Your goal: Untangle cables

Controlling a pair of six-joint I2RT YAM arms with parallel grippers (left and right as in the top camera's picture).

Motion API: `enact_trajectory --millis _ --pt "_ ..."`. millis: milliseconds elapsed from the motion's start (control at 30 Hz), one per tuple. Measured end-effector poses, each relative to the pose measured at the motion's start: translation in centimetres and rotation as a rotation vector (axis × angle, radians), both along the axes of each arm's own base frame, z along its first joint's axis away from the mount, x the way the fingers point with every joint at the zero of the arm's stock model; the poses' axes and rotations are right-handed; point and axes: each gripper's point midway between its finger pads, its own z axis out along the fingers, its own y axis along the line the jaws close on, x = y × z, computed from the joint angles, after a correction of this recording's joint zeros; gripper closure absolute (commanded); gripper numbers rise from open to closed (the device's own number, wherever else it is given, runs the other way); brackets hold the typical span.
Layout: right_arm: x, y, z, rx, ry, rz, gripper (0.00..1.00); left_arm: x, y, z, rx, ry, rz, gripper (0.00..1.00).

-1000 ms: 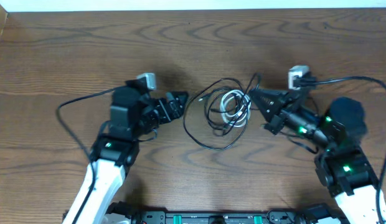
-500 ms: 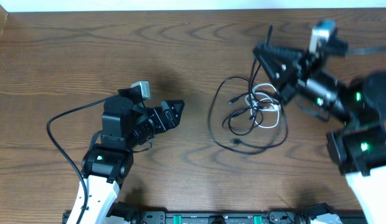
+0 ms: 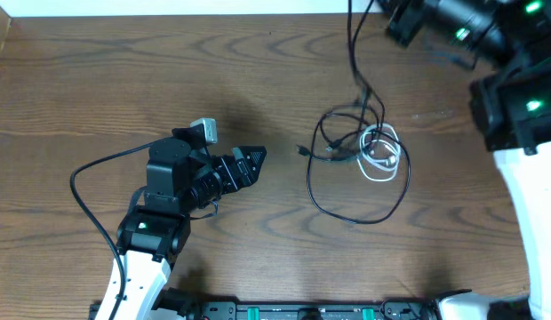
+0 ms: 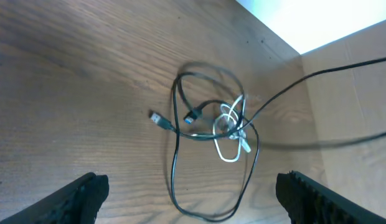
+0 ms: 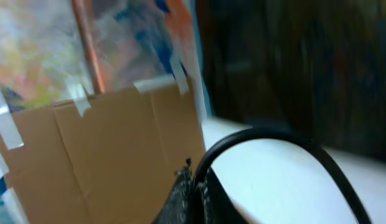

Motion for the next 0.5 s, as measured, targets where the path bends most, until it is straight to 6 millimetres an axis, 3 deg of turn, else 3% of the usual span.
enact_trajectory --millis 167,267,400,500 --pt "-3.3 -0.7 7.4 0.046 -0.218 0.004 0.99 0.0 0.0 0.0 0.000 0.001 0.000 0.09" --pt "-4.9 -1.4 9.9 0.065 -0.298 -0.005 0.99 0.0 0.0 -0.1 0.001 0.003 0.000 0.10" --pt "-5.8 -2.6 11.0 0.057 -0.311 -0.045 0.99 0.0 0.0 -0.1 0.001 0.003 0.000 0.09" --pt "-4.6 -2.9 9.1 -0.015 -0.237 -0.094 0.99 -0.1 0.0 -0.1 0.000 0.004 -0.001 0.09"
